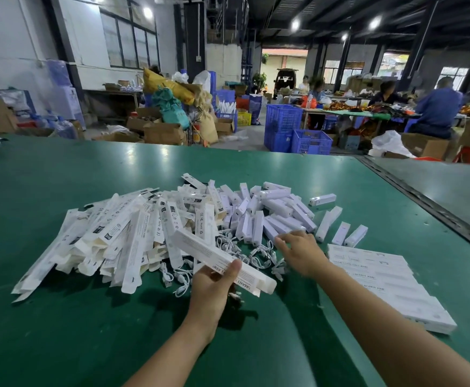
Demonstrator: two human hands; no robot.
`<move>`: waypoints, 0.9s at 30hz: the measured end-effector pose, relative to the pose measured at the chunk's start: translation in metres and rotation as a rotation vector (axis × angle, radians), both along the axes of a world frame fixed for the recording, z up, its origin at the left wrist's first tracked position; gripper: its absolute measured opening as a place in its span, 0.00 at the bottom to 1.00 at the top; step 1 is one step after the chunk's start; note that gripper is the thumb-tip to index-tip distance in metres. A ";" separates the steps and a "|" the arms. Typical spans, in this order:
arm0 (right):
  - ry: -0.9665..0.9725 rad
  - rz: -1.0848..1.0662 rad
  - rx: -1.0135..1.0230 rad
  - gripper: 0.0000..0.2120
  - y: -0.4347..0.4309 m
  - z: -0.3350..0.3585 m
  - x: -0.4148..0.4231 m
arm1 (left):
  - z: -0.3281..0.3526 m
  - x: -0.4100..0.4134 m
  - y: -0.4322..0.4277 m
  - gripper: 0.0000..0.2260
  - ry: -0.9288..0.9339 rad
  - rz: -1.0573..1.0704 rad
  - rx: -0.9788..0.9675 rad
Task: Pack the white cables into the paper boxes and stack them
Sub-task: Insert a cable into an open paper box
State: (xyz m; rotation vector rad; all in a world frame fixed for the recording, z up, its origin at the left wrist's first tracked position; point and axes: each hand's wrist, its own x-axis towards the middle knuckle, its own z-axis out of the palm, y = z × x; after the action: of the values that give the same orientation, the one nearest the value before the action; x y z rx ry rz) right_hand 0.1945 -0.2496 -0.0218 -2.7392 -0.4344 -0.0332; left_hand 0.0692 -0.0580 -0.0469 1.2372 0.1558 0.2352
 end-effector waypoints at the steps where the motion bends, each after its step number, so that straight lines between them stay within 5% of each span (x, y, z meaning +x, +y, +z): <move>1: 0.034 0.028 -0.069 0.20 0.001 0.000 0.006 | -0.001 0.001 0.001 0.24 0.004 0.014 0.006; 6: 0.068 0.053 -0.128 0.17 0.008 -0.001 0.012 | -0.001 0.003 0.001 0.23 0.014 0.060 0.031; 19: -0.377 -0.375 0.440 0.07 0.004 0.007 -0.027 | 0.004 0.004 0.002 0.22 0.010 0.120 -0.126; 27: 0.041 -0.325 1.215 0.05 0.010 0.011 -0.096 | 0.006 0.006 0.001 0.19 0.055 0.194 -0.223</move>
State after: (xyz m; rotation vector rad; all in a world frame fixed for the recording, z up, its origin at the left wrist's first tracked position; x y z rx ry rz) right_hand 0.0982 -0.2398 -0.0109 -1.5690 0.0746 -0.2367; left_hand 0.0748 -0.0572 -0.0414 1.0070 0.3411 0.3424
